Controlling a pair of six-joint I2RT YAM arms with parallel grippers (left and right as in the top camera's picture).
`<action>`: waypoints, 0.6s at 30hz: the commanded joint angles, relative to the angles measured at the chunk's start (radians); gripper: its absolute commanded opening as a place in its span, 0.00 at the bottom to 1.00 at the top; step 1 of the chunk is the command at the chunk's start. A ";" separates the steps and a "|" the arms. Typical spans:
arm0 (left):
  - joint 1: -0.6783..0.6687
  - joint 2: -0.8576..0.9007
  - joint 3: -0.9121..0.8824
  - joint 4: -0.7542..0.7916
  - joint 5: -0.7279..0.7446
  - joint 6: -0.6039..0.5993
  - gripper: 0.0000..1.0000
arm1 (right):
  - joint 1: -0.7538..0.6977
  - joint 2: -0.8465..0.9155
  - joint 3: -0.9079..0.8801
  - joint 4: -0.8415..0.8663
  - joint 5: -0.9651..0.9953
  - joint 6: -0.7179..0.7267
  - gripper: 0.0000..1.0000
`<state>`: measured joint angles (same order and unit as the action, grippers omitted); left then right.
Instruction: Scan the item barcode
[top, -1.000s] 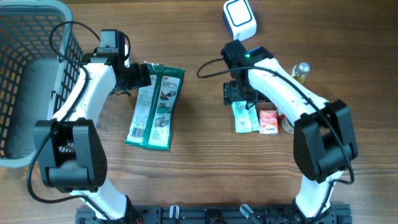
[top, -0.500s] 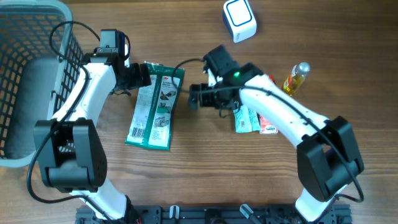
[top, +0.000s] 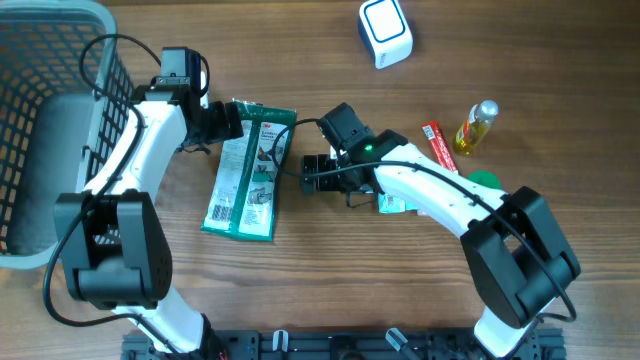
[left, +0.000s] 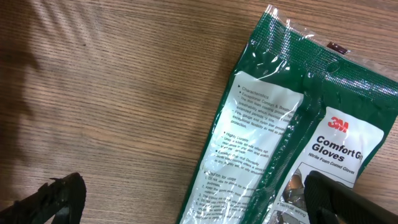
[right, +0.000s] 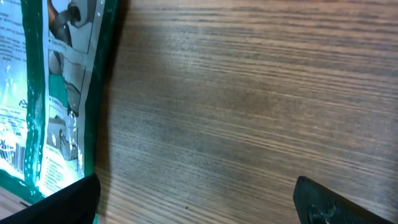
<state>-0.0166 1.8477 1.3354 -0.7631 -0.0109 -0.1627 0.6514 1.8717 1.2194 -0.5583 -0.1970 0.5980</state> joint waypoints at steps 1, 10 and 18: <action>0.006 -0.008 0.010 0.000 -0.009 -0.009 1.00 | 0.002 -0.007 -0.004 0.008 0.026 0.007 1.00; 0.006 -0.008 0.010 0.000 -0.009 -0.009 1.00 | 0.002 -0.007 -0.004 0.022 0.026 0.005 1.00; 0.006 -0.008 0.010 0.000 -0.009 -0.009 1.00 | 0.002 -0.005 -0.004 0.033 0.025 0.006 1.00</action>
<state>-0.0166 1.8477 1.3354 -0.7631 -0.0109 -0.1627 0.6514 1.8717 1.2194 -0.5293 -0.1894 0.5983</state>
